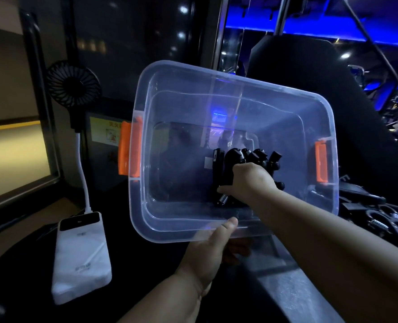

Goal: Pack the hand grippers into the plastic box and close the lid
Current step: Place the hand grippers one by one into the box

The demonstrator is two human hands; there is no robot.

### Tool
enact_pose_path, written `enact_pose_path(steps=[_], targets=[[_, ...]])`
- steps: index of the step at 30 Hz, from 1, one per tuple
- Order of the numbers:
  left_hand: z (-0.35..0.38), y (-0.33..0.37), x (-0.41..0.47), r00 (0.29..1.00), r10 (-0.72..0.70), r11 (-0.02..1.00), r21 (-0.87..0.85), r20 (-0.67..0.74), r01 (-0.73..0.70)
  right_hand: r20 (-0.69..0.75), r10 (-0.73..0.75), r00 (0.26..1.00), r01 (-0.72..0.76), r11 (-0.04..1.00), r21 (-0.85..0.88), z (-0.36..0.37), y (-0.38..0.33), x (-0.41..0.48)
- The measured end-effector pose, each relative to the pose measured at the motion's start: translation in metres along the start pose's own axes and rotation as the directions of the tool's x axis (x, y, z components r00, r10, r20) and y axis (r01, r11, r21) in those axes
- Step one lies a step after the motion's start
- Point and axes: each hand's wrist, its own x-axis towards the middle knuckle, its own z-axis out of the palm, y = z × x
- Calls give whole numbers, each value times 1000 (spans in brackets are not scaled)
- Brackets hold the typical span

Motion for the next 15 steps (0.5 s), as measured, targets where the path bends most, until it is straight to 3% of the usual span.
enact_pose_path(steps=[4, 9, 15], targets=[[-1, 1, 1, 1000, -13, 999, -41, -1, 13, -92, 6, 996, -4, 1000, 22, -14, 7, -8], [-2, 0, 2, 998, -41, 999, 28, 44, 40, -279, 94, 956, -80, 995, 64, -33, 34, -39], [-6, -1, 4, 995, -34, 995, 93, 96, 25, -474, 288, 832, -193, 951, 240, -20, 92, -91]])
